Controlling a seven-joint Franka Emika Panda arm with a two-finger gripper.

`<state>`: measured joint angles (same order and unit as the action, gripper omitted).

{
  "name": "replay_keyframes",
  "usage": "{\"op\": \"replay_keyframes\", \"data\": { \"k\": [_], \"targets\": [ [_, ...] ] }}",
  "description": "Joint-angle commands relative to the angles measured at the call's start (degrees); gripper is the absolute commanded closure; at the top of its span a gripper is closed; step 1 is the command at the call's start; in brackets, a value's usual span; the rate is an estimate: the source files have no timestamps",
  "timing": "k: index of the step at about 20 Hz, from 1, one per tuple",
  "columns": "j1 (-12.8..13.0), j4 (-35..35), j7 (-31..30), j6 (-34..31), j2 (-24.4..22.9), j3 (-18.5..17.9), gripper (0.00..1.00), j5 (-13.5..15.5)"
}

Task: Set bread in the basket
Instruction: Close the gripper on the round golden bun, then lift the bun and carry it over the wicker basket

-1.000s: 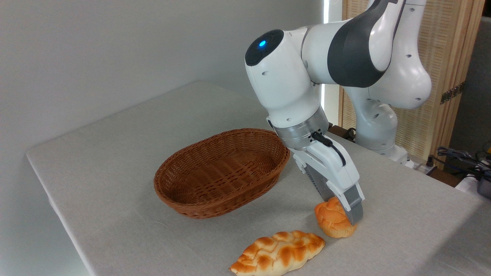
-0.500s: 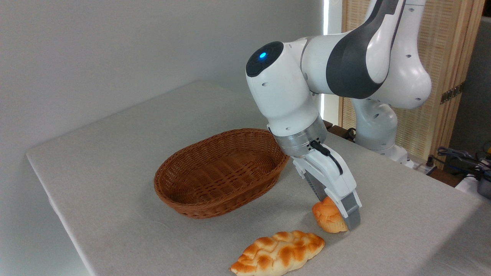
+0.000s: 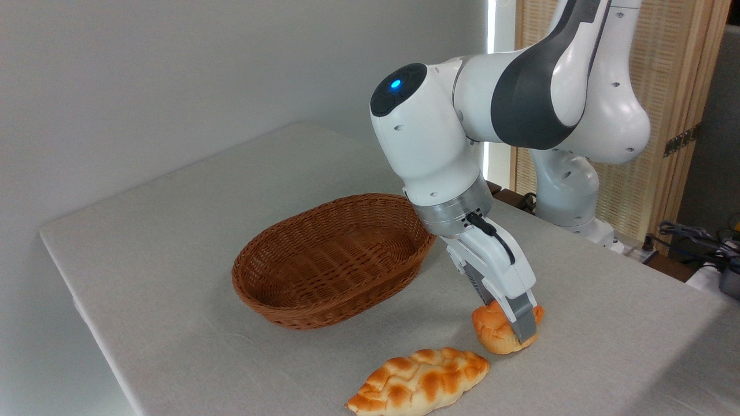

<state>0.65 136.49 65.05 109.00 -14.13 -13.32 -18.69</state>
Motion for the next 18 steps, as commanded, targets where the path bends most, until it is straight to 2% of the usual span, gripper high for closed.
{"op": "replay_keyframes", "data": {
  "k": [1, 2, 3, 5, 8, 10, 11, 13, 15, 16, 18],
  "targets": [
    [0.8, -0.8, 0.7, 0.1, -0.2, 0.3, 0.63, -0.1],
    [1.0, -2.6, 0.6, -1.6, -0.2, 1.0, 0.63, 0.7],
    [1.2, -4.9, 0.7, -4.3, -0.1, 1.9, 0.64, 2.8],
    [1.3, -10.7, 0.4, -8.4, 0.2, 2.5, 0.7, 8.6],
    [1.3, -17.8, -0.9, -11.4, 0.9, 2.5, 0.65, 18.6],
    [1.5, -20.0, -5.3, -11.4, 1.7, 3.1, 0.63, 23.3],
    [1.9, -20.6, -8.0, -10.8, 2.8, 4.7, 0.63, 25.7],
    [2.6, -21.6, -13.3, -9.5, 5.7, 8.4, 0.59, 27.1],
    [4.3, -21.8, -19.5, -4.1, 8.0, 10.8, 0.58, 27.2],
    [5.2, -21.8, -22.4, -1.8, 9.5, 11.8, 0.49, 27.2],
    [6.0, -21.6, -25.5, 2.4, 12.2, 14.2, 0.09, 26.7]
  ]
}}
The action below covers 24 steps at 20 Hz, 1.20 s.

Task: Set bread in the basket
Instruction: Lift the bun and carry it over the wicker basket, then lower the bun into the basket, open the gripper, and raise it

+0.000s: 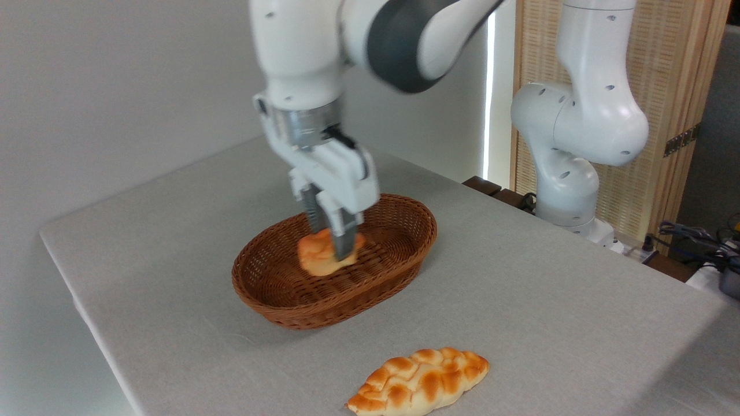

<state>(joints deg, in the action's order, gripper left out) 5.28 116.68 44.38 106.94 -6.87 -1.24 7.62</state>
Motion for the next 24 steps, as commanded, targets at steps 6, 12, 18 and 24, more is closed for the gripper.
{"op": "replay_keyframes", "data": {
  "k": [6, 12, 18, 24],
  "targets": [
    [2.4, -1.5, -5.4, 5.7, 6.8, 2.7, 0.0, 0.2],
    [2.3, -1.7, -5.3, 6.0, 6.7, 2.7, 0.0, 0.4],
    [1.8, -8.2, -4.7, 1.2, 2.4, 1.3, 0.0, 0.0],
    [1.4, -23.1, 2.3, -14.4, 4.2, -4.1, 0.0, -3.1]
  ]
}}
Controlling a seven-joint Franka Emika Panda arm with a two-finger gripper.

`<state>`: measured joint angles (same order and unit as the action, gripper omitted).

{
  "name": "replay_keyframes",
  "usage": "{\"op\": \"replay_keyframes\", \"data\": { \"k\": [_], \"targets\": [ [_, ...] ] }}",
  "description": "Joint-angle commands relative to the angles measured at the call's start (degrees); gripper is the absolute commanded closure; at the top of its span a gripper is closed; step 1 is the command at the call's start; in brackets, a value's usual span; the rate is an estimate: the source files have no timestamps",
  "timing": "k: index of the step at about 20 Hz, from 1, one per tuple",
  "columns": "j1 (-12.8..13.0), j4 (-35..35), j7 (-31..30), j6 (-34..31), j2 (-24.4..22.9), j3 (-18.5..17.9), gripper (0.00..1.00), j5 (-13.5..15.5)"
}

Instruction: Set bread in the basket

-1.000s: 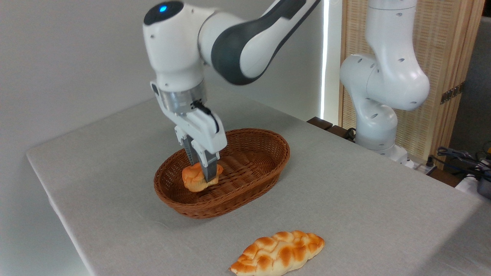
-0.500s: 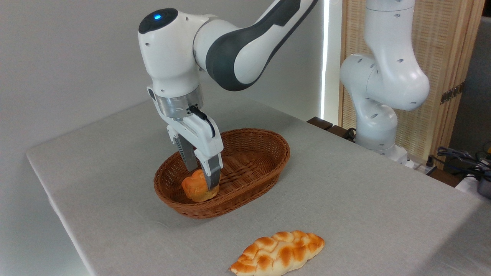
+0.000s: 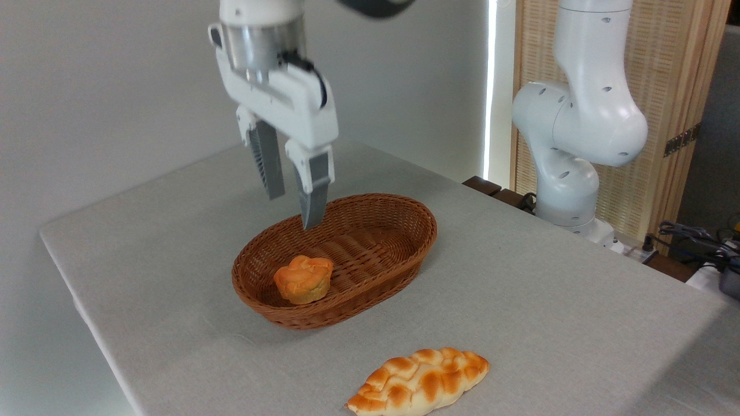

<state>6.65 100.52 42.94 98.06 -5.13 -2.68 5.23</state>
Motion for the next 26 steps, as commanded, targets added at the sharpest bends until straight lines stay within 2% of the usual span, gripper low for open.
{"op": "replay_keyframes", "data": {
  "k": [1, 2, 6, 10, 26],
  "targets": [
    [-1.0, -9.1, 3.7, -7.0, 3.5, -2.8, 0.0, -0.7],
    [-2.2, -11.2, 3.7, -8.7, 4.5, -2.5, 0.0, -0.1],
    [-2.3, -12.7, 3.0, -9.7, 5.2, -2.1, 0.0, 0.0],
    [-2.3, -12.5, -3.0, -9.6, 6.1, 1.2, 0.0, -0.7],
    [-2.3, -11.5, -2.3, -8.2, 5.7, 0.7, 0.0, -0.9]
  ]
}}
